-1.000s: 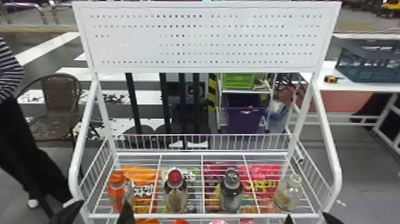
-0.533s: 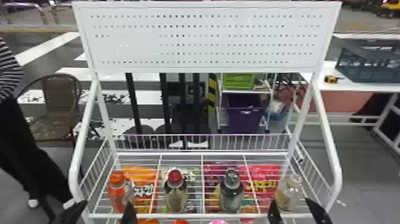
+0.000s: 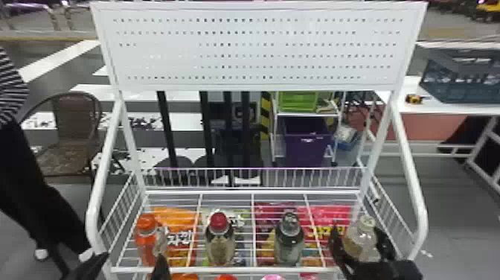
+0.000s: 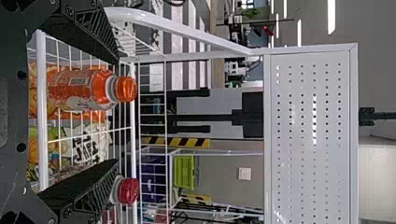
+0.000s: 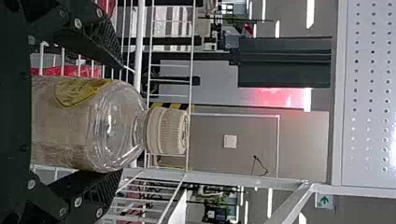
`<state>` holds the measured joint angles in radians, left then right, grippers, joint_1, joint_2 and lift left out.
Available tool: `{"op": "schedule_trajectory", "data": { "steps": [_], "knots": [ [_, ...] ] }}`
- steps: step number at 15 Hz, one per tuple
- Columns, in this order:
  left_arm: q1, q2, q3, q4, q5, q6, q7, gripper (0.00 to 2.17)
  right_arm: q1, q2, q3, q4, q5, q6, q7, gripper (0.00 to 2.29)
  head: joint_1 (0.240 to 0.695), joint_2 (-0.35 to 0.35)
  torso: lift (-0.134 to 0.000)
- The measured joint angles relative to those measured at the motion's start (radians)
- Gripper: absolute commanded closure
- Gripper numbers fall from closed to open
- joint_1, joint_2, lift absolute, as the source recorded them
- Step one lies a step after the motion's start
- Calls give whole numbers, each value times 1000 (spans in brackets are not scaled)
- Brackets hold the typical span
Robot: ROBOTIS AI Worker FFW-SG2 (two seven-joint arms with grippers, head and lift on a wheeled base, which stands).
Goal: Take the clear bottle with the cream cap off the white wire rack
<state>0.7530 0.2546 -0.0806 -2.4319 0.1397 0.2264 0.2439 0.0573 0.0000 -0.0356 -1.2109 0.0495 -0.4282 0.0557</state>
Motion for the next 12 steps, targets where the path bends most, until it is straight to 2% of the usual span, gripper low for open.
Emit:
{"op": "schedule_trajectory", "data": {
  "steps": [1, 2, 4, 7, 12],
  "knots": [
    [-1, 0, 1, 0, 1, 0, 0, 137, -1, 0, 0, -5, 0, 7, -1, 1457, 499, 0, 0],
    [-2, 0, 1, -1, 1, 1, 0, 137, 5, 0, 0, -21, 1, 12, -5, 1531, 499, 0, 0],
    [-5, -1, 0, -4, 1, 3, -1, 137, 33, 0, 0, -81, -1, 34, -18, 1531, 499, 0, 0],
    [-7, -1, -2, -6, 1, 3, -3, 137, 122, 0, 0, -275, -10, 132, -19, 1531, 499, 0, 0],
    [-1, 0, 7, -13, 2, -2, -6, 137, 352, 0, 0, -722, -13, 347, -8, 1521, 499, 0, 0]
  ]
}}
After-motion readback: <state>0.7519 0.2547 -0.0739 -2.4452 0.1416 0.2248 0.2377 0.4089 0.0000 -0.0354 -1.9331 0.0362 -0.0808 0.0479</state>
